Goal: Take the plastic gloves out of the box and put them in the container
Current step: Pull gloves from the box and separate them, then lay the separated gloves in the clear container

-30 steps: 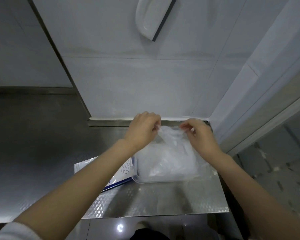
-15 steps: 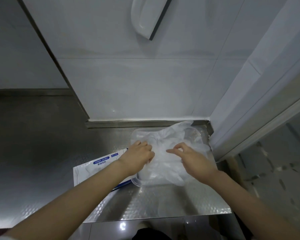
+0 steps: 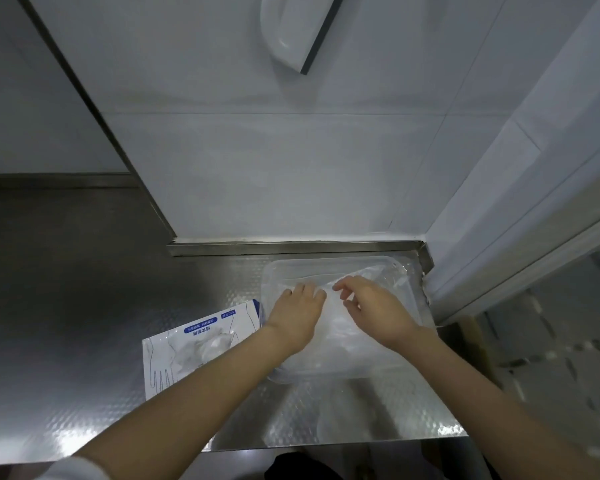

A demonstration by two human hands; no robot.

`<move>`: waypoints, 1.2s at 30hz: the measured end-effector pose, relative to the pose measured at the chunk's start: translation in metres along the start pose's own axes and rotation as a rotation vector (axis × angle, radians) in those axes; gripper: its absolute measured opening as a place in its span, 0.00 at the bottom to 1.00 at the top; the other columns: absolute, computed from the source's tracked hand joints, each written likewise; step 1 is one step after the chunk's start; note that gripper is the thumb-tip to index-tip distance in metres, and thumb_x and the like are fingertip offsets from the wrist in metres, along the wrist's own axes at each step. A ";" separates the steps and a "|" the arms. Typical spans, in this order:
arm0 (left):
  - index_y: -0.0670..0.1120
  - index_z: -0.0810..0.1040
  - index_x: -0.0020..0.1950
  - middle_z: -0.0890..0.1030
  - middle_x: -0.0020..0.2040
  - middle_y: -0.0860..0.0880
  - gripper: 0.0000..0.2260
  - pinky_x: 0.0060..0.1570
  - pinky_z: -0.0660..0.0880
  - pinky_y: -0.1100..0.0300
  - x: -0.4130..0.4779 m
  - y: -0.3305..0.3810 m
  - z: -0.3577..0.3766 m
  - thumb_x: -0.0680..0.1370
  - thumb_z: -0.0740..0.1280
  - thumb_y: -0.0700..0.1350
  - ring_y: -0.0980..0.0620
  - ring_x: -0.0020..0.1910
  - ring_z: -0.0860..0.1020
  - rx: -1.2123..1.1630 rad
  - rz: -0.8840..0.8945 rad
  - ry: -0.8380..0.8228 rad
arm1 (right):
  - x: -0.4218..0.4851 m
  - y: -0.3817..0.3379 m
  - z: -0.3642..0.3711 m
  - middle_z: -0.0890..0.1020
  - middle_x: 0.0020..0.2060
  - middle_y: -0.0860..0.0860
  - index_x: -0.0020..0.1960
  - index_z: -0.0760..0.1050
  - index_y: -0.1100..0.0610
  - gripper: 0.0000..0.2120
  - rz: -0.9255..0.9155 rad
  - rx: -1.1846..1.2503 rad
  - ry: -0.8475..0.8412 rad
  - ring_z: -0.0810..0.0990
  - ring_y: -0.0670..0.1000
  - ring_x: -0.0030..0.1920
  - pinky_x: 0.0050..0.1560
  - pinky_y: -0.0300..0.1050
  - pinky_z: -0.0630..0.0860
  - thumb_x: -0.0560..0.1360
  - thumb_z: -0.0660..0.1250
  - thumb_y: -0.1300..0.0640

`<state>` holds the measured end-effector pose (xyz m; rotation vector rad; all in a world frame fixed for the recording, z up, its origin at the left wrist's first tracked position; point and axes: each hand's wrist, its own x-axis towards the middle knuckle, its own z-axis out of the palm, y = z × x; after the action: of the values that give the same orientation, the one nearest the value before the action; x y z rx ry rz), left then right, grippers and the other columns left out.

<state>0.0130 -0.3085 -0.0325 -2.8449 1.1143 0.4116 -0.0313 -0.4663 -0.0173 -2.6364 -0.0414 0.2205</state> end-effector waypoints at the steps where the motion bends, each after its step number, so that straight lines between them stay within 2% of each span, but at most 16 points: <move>1: 0.42 0.62 0.70 0.66 0.66 0.42 0.21 0.61 0.65 0.54 0.002 0.003 0.007 0.77 0.61 0.36 0.44 0.63 0.67 -0.001 -0.015 -0.017 | 0.001 -0.001 0.007 0.75 0.59 0.49 0.67 0.69 0.52 0.17 -0.033 -0.051 -0.025 0.74 0.45 0.53 0.53 0.36 0.69 0.78 0.62 0.59; 4: 0.44 0.58 0.72 0.62 0.69 0.41 0.26 0.62 0.64 0.51 0.008 0.010 0.025 0.78 0.64 0.43 0.42 0.66 0.65 0.032 -0.070 -0.142 | 0.007 0.009 0.026 0.69 0.64 0.52 0.71 0.63 0.51 0.23 0.010 -0.190 -0.243 0.73 0.52 0.61 0.58 0.46 0.71 0.78 0.64 0.57; 7: 0.45 0.58 0.71 0.60 0.69 0.41 0.27 0.60 0.66 0.50 0.011 0.010 0.037 0.76 0.66 0.46 0.39 0.65 0.66 0.062 -0.082 -0.245 | 0.014 0.023 0.032 0.66 0.68 0.54 0.74 0.58 0.51 0.29 0.103 -0.277 -0.358 0.71 0.54 0.65 0.60 0.46 0.69 0.76 0.66 0.57; 11: 0.44 0.55 0.72 0.57 0.70 0.39 0.32 0.61 0.70 0.46 0.016 0.009 0.045 0.74 0.68 0.42 0.34 0.65 0.64 0.075 -0.090 -0.302 | 0.018 0.028 0.035 0.64 0.70 0.55 0.74 0.56 0.55 0.35 0.148 -0.406 -0.385 0.68 0.54 0.68 0.62 0.46 0.68 0.73 0.70 0.55; 14: 0.44 0.52 0.74 0.55 0.71 0.38 0.37 0.62 0.70 0.45 0.019 0.008 0.047 0.72 0.70 0.41 0.32 0.66 0.63 0.110 -0.059 -0.354 | 0.018 0.032 0.037 0.67 0.70 0.52 0.74 0.56 0.53 0.37 0.146 -0.463 -0.380 0.69 0.53 0.68 0.63 0.45 0.68 0.71 0.72 0.53; 17: 0.43 0.48 0.75 0.52 0.73 0.37 0.41 0.66 0.66 0.44 0.018 0.006 0.043 0.72 0.72 0.44 0.32 0.69 0.60 0.149 -0.011 -0.402 | 0.017 0.031 0.038 0.67 0.70 0.51 0.75 0.55 0.51 0.38 0.156 -0.513 -0.425 0.69 0.54 0.68 0.65 0.47 0.67 0.72 0.71 0.52; 19: 0.42 0.49 0.76 0.53 0.74 0.37 0.40 0.68 0.62 0.47 0.014 0.004 0.035 0.73 0.70 0.47 0.34 0.70 0.61 0.158 0.034 -0.430 | 0.017 0.029 0.036 0.66 0.71 0.52 0.76 0.54 0.52 0.33 0.176 -0.507 -0.453 0.68 0.55 0.69 0.66 0.48 0.66 0.76 0.66 0.54; 22: 0.43 0.59 0.72 0.65 0.69 0.41 0.25 0.60 0.67 0.51 0.002 -0.003 0.016 0.78 0.64 0.46 0.41 0.65 0.69 -0.028 0.016 -0.343 | 0.013 0.016 0.024 0.69 0.69 0.54 0.73 0.61 0.54 0.23 0.193 -0.454 -0.362 0.70 0.55 0.66 0.63 0.47 0.68 0.79 0.60 0.56; 24: 0.45 0.62 0.71 0.70 0.67 0.43 0.20 0.61 0.66 0.52 -0.007 -0.007 0.001 0.80 0.60 0.45 0.43 0.63 0.71 -0.123 0.027 -0.156 | 0.006 0.003 0.018 0.73 0.65 0.52 0.70 0.66 0.55 0.17 0.151 -0.385 -0.197 0.73 0.53 0.63 0.59 0.46 0.71 0.81 0.57 0.56; 27: 0.48 0.65 0.70 0.71 0.66 0.48 0.18 0.64 0.62 0.56 -0.033 -0.019 -0.017 0.80 0.59 0.41 0.48 0.64 0.69 -0.280 -0.005 0.209 | -0.011 -0.030 0.019 0.77 0.58 0.51 0.65 0.71 0.56 0.14 0.026 -0.157 0.085 0.76 0.50 0.58 0.52 0.43 0.72 0.81 0.57 0.59; 30: 0.48 0.70 0.66 0.72 0.64 0.50 0.19 0.61 0.62 0.60 -0.068 -0.048 -0.018 0.76 0.61 0.35 0.51 0.63 0.70 -0.390 -0.142 0.398 | -0.021 -0.072 0.026 0.79 0.50 0.51 0.57 0.76 0.57 0.10 -0.186 -0.027 0.236 0.79 0.51 0.49 0.43 0.38 0.73 0.77 0.62 0.62; 33: 0.48 0.71 0.63 0.73 0.61 0.50 0.19 0.52 0.61 0.60 -0.102 -0.086 -0.003 0.74 0.65 0.36 0.51 0.60 0.70 -0.321 -0.325 0.292 | -0.021 -0.113 0.040 0.77 0.54 0.52 0.60 0.74 0.58 0.12 -0.355 0.014 0.155 0.77 0.51 0.53 0.47 0.38 0.71 0.78 0.62 0.62; 36: 0.51 0.67 0.66 0.69 0.65 0.51 0.21 0.56 0.61 0.59 -0.133 -0.116 0.019 0.75 0.61 0.36 0.50 0.64 0.67 -0.245 -0.447 0.082 | -0.014 -0.148 0.068 0.72 0.62 0.54 0.68 0.67 0.58 0.19 -0.419 0.007 -0.018 0.71 0.54 0.60 0.57 0.47 0.71 0.78 0.59 0.65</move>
<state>-0.0064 -0.1321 -0.0196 -3.2225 0.4285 0.4234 -0.0547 -0.3049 -0.0036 -2.5464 -0.5900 0.0992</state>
